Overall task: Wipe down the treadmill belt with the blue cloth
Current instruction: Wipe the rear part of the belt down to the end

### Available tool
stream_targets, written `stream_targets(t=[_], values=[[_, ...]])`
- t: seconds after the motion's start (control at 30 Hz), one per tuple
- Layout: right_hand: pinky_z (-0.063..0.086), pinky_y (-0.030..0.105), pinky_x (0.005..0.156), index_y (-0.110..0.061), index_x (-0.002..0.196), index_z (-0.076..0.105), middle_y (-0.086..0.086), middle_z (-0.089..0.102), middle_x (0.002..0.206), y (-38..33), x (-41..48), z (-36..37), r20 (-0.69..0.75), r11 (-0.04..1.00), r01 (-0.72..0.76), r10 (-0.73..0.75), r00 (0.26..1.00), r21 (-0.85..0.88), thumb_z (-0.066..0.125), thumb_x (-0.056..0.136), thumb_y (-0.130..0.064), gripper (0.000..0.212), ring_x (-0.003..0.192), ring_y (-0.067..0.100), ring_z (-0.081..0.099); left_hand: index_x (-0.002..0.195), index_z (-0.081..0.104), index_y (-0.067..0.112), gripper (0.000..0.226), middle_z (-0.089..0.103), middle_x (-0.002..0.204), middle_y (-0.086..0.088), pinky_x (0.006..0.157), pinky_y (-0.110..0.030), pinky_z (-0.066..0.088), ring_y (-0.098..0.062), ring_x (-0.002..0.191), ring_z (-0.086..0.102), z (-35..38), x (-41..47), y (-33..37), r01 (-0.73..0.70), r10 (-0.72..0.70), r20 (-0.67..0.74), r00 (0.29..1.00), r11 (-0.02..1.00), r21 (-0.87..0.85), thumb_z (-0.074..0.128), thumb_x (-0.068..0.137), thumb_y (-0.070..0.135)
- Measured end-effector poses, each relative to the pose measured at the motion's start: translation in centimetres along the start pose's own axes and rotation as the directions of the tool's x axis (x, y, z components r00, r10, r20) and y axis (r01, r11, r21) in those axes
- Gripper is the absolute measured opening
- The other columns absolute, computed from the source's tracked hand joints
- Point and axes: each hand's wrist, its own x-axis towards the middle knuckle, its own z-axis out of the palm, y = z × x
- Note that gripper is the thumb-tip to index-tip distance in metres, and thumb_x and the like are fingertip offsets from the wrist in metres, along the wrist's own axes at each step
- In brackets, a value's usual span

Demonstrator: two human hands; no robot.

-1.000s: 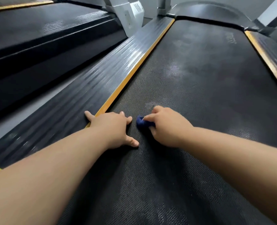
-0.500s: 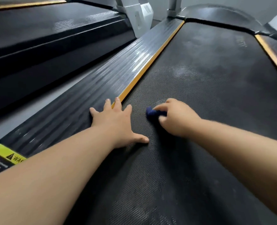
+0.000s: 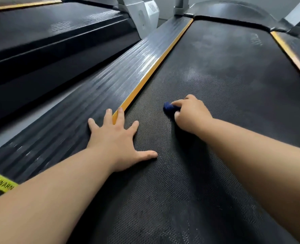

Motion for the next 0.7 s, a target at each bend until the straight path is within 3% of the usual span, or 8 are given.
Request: stream_targets(t=[0.13, 0.2, 0.3, 0.4, 0.5, 0.6, 0.7], values=[[0.043, 0.034, 0.092, -0.040, 0.125, 0.057, 0.000, 0.047, 0.109, -0.6, -6.2, -0.5, 0.067, 0.960, 0.278, -0.274, 0.959, -0.045, 0.049, 0.090, -0.036, 0.036, 0.107, 0.024, 0.047, 0.147, 0.005, 0.046, 0.105, -0.006, 0.159, -0.007, 0.109, -0.062, 0.020, -0.034, 0.144, 0.000, -0.3, 0.2, -0.4, -0.024, 0.025, -0.037, 0.999, 0.999, 0.029, 0.004, 0.056, 0.097], [0.043, 0.035, 0.092, -0.042, 0.125, 0.056, -0.001, 0.048, 0.110, -0.2, -6.5, -0.7, 0.092, 0.939, 0.335, -0.328, 0.940, -0.082, 0.049, 0.092, -0.036, 0.034, 0.107, 0.023, 0.047, 0.146, 0.006, 0.050, 0.095, -0.002, 0.160, -0.004, 0.108, -0.056, 0.026, -0.032, 0.143, 0.006, -0.3, 0.2, -0.8, -0.045, 0.047, -0.063, 0.997, 0.998, 0.045, 0.003, 0.061, 0.093], [0.043, 0.037, 0.089, -0.043, 0.125, 0.056, 0.000, 0.046, 0.112, 0.6, -1.7, -0.5, 0.086, 0.970, 0.214, -0.205, 0.975, -0.114, 0.046, 0.096, -0.033, 0.032, 0.109, 0.025, 0.043, 0.145, 0.004, 0.052, 0.088, -0.001, 0.160, -0.002, 0.109, -0.052, 0.028, -0.029, 0.143, 0.006, -0.2, 0.1, -1.5, -0.056, 0.059, -0.068, 0.996, 0.997, 0.052, 0.004, 0.066, 0.091], [0.042, 0.039, 0.090, -0.039, 0.128, 0.053, 0.002, 0.042, 0.117, 0.5, 2.4, 0.1, -0.010, 0.983, 0.046, -0.049, 0.999, -0.180, 0.044, 0.095, -0.021, 0.039, 0.112, 0.029, 0.038, 0.145, 0.005, 0.052, 0.084, -0.004, 0.160, -0.001, 0.110, -0.053, 0.023, -0.029, 0.144, 0.003, -0.3, -0.1, -1.3, -0.053, 0.056, -0.059, 0.997, 0.998, 0.044, 0.008, 0.070, 0.089], [0.040, 0.037, 0.087, -0.037, 0.126, 0.056, 0.002, 0.041, 0.115, -0.4, 2.4, 1.0, -0.064, 0.995, -0.002, -0.004, 0.998, -0.100, 0.044, 0.092, -0.015, 0.042, 0.111, 0.030, 0.037, 0.144, 0.006, 0.054, 0.083, -0.004, 0.160, 0.000, 0.110, -0.051, 0.023, -0.028, 0.144, 0.004, -0.4, -0.4, -1.4, -0.055, 0.056, -0.061, 0.997, 0.998, 0.032, 0.010, 0.070, 0.090], [0.040, 0.034, 0.090, -0.039, 0.125, 0.056, -0.001, 0.040, 0.109, -0.9, -1.3, 0.8, 0.015, 0.996, 0.087, -0.086, 0.996, -0.022, 0.043, 0.093, -0.018, 0.041, 0.112, 0.029, 0.040, 0.145, 0.006, 0.053, 0.085, -0.006, 0.159, -0.007, 0.107, -0.047, 0.030, -0.028, 0.143, 0.008, -0.8, -0.3, -1.4, -0.029, 0.033, -0.098, 0.995, 0.999, 0.035, 0.010, 0.068, 0.090], [0.042, 0.036, 0.094, -0.040, 0.124, 0.058, -0.002, 0.048, 0.115, -1.8, -6.4, 1.3, 0.007, 0.947, 0.322, -0.322, 0.947, 0.001, 0.045, 0.094, -0.024, 0.036, 0.105, 0.027, 0.044, 0.147, 0.008, 0.048, 0.086, -0.001, 0.158, -0.013, 0.098, -0.044, 0.038, -0.028, 0.142, 0.011, -1.0, -0.1, -1.4, -0.004, 0.010, -0.091, 0.996, 0.998, 0.069, 0.008, 0.070, 0.088]])
